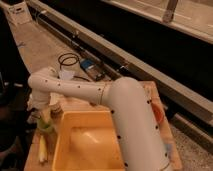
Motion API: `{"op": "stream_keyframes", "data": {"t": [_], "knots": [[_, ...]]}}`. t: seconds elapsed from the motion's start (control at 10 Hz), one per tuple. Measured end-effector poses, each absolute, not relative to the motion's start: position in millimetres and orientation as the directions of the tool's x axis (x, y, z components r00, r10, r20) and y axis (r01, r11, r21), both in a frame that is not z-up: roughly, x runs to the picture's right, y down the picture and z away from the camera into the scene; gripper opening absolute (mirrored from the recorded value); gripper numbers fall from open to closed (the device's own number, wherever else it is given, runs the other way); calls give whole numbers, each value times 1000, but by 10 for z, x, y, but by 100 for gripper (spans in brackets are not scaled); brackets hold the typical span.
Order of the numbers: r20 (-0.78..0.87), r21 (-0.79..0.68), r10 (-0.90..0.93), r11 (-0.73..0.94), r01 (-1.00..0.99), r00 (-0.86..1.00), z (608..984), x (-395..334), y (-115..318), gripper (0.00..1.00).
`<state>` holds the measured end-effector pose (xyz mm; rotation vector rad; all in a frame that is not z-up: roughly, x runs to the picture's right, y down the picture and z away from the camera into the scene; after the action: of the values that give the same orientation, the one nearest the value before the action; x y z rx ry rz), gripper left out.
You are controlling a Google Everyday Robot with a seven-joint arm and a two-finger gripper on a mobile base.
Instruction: Stack cups on top of each other
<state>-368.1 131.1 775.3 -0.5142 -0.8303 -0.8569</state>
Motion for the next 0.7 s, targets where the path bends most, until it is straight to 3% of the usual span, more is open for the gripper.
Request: {"op": "stream_keyframes", "data": {"t": [0.7], "knots": [[838,-110,-399,546,831,372,7864,-3719,1590,80]]}}
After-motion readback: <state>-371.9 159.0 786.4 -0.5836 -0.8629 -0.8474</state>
